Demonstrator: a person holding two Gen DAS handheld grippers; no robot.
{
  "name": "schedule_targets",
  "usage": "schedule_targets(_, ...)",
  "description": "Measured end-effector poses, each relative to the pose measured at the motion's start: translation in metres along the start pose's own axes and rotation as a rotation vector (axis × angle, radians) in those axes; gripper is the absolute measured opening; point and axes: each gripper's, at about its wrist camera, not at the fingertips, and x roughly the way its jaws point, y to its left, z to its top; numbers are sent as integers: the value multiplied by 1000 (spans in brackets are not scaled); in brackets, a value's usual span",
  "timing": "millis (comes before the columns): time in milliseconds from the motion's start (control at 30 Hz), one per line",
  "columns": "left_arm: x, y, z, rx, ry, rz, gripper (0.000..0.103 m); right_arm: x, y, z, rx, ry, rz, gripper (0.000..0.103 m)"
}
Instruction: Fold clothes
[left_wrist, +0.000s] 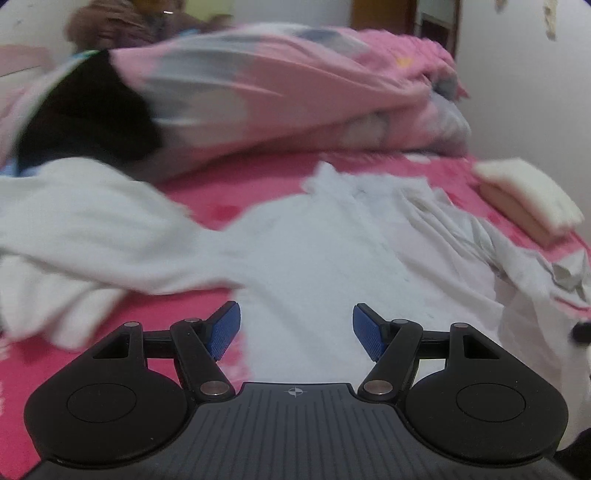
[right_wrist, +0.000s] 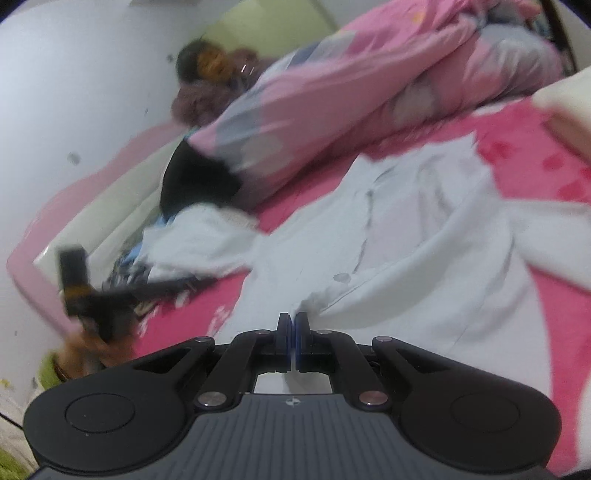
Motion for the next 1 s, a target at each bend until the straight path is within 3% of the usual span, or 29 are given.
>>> schedule_targets(100, -15, 14, -11, -69, 14, -16, 68, 23, 6, -7, -39, 65, 14, 2)
schedule_targets(267, -19, 10, -32, -181, 38, -144, 68, 56, 7, -23, -65, 203, -12, 8)
schedule_targets(433, -2, -10, -50, -183, 112, -260, 68, 21, 1, -41, -35, 211, 6, 15)
schedule_targets(567, 8, -31, -60, -134, 153, -333, 68, -35, -8, -59, 33, 166, 24, 17)
schedule_targets(733, 11, -59, -79, -16, 179, -404, 67, -93, -13, -83, 90, 108, -16, 17)
schedule_targets(867, 13, -85, -94, 127, 180, -391, 64, -100, -16, -94, 122, 71, -19, 17)
schedule_targets(1000, 19, -104, -106, 232, 200, -352, 50, -82, -29, -101, 181, 64, -26, 17)
